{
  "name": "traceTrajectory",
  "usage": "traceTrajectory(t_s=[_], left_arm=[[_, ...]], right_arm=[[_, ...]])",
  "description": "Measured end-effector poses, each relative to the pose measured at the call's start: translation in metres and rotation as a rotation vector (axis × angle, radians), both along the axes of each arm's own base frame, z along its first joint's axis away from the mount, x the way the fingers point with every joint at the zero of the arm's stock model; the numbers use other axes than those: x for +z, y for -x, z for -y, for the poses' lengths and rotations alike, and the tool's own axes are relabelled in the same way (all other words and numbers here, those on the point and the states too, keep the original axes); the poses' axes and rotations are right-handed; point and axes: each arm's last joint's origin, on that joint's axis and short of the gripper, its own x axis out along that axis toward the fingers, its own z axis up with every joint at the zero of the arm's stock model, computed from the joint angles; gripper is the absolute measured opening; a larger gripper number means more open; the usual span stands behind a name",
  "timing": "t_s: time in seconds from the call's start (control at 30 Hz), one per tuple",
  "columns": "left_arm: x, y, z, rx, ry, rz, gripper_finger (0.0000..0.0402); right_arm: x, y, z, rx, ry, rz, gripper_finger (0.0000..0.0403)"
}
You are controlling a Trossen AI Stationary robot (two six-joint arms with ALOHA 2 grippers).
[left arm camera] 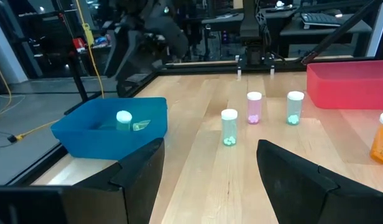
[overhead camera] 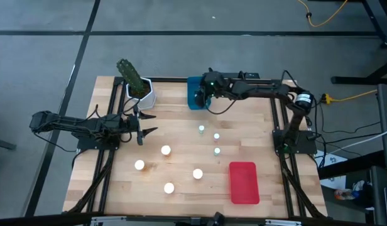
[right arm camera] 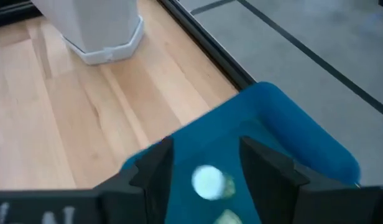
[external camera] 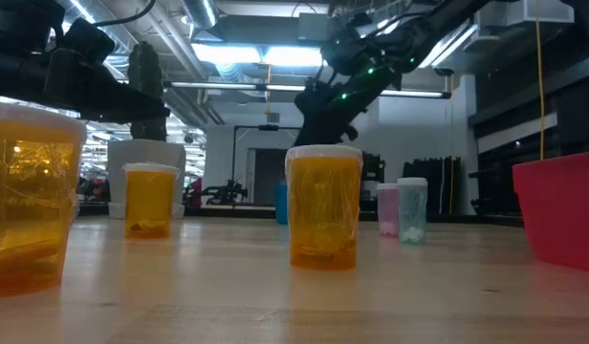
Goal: Pick and place medicine bottles into bin by pill shape (circle, oval)
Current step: Put the small pink pill bottle into the blue bin
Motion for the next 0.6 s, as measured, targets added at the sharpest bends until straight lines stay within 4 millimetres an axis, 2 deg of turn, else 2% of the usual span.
traceTrajectory(t_s=[0.13, 0.3, 0.47, 0.6], left_arm=[[0.0, 0.0, 0.0, 0.0, 0.0, -0.002, 0.0247], [-0.001, 0.0, 0.0, 0.0, 0.0, -0.007, 0.0247], [-0.001, 0.0, 0.0, 0.0, 0.0, -0.007, 0.0247], [-0.001, 0.0, 0.0, 0.0, 0.0, -0.008, 0.0247]], right_arm=[[0.015, 0.013, -0.011, 0.007, -0.024, -0.059, 0.0192], [0.027, 0.029, -0.041, 0.07, -0.057, -0.147, 0.0186], [0.021, 0.054, -0.079, 0.14, -0.117, -0.292, 0.0179], [0.009, 0.085, -0.112, 0.087, -0.227, -0.365, 0.0175]])
